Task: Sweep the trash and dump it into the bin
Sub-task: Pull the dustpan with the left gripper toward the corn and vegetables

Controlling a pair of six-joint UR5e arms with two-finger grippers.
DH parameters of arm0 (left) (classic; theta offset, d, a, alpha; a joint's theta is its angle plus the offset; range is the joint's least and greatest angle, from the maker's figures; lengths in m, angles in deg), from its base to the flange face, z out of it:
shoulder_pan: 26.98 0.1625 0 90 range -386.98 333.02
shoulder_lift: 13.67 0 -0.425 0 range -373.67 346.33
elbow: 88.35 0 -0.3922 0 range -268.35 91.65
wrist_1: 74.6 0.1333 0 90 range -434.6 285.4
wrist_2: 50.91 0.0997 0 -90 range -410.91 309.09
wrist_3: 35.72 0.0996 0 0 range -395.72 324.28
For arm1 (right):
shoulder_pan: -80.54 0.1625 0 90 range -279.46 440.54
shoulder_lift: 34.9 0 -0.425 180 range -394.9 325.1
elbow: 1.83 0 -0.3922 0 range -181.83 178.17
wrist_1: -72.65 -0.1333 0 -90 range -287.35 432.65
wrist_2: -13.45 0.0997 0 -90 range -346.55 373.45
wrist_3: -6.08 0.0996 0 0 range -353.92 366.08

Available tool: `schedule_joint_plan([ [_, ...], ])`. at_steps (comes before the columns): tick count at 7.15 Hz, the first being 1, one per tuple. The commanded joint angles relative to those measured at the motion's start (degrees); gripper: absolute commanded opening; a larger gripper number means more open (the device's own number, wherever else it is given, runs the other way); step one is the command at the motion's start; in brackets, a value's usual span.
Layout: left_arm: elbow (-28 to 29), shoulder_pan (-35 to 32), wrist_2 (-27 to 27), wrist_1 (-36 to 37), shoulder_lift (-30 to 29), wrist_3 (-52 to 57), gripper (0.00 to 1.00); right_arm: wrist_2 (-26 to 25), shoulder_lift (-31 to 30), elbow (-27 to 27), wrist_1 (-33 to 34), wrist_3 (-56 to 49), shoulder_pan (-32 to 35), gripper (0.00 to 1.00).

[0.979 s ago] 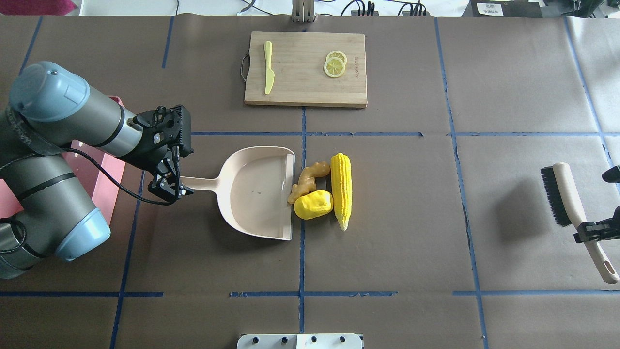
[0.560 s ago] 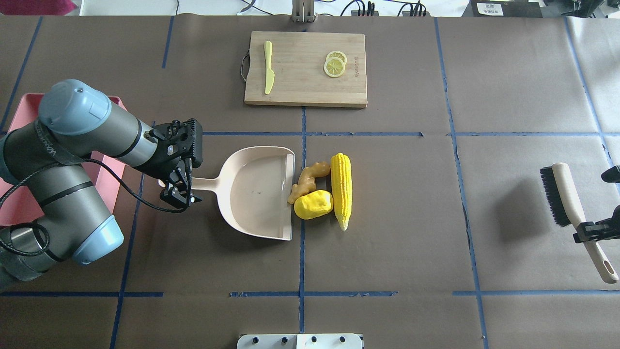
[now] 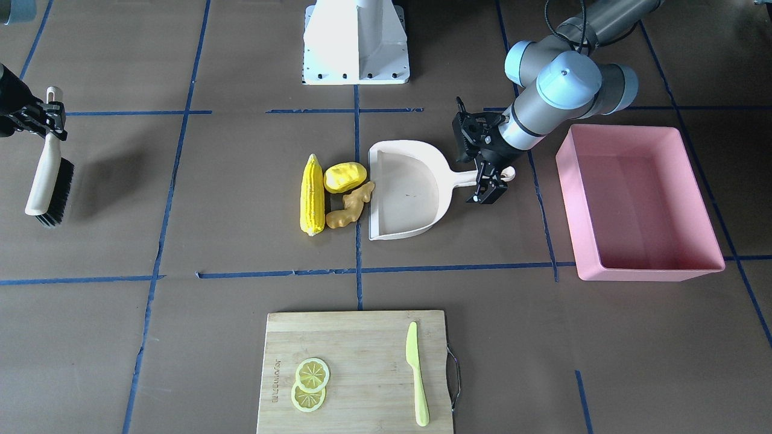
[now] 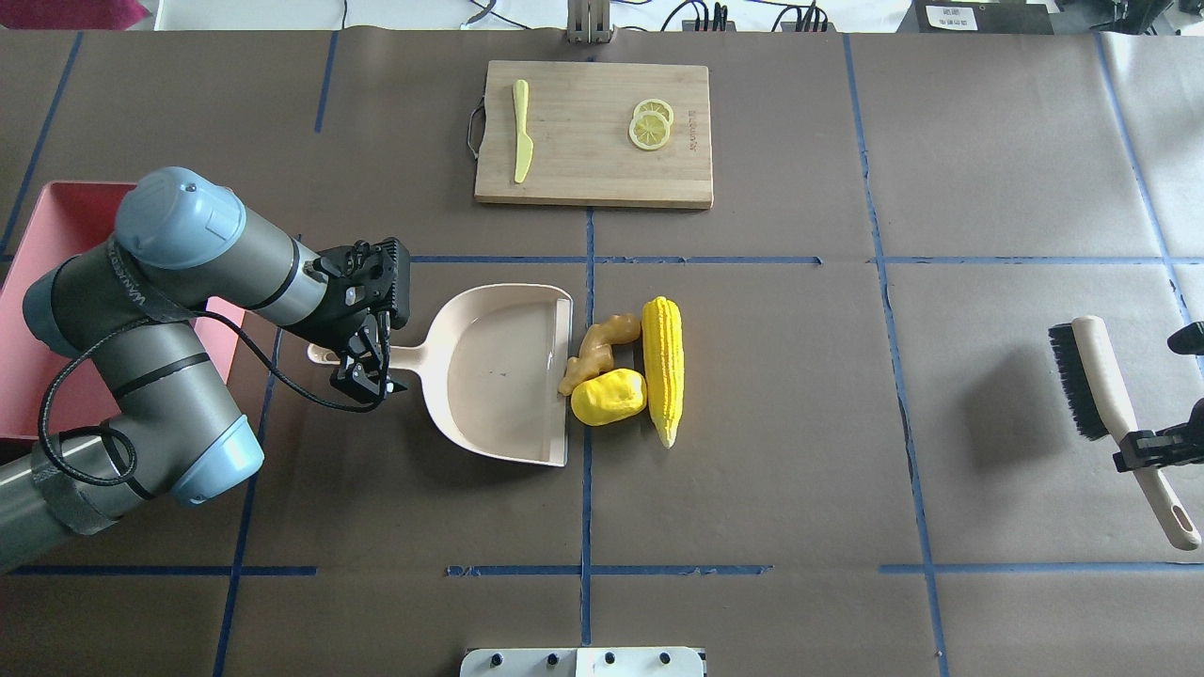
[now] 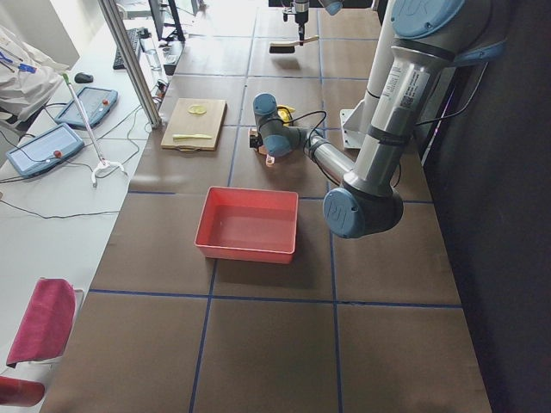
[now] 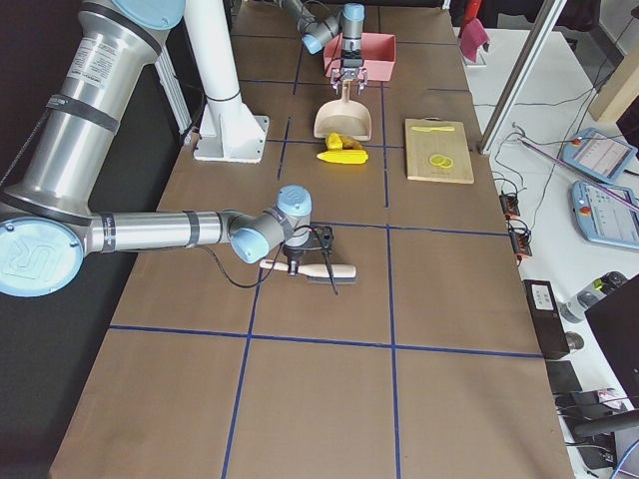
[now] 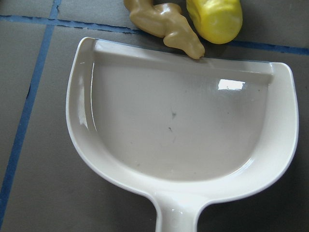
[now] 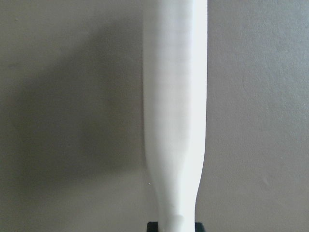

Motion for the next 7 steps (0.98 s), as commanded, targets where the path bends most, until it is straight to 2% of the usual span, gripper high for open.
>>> schedule_joint_plan([
  [1,0.4,2.4,0.7,-0.2,-0.1,-0.2,1.0,0.0,-0.1,0.1,0.0,0.0,0.1,0.0],
  [4,1.5,3.1,0.7,-0.2,-0.3,-0.2,0.99,0.0,0.0,0.1,0.0,-0.1,0.0,0.0],
  [6,1.9,3.1,0.7,-0.1,-0.3,-0.7,0.79,0.0,0.0,0.1,0.0,-0.1,0.0,0.0],
  [7,1.9,3.1,0.7,0.0,-0.3,-2.2,0.63,0.0,-0.1,0.1,-0.1,-0.1,0.1,0.0],
])
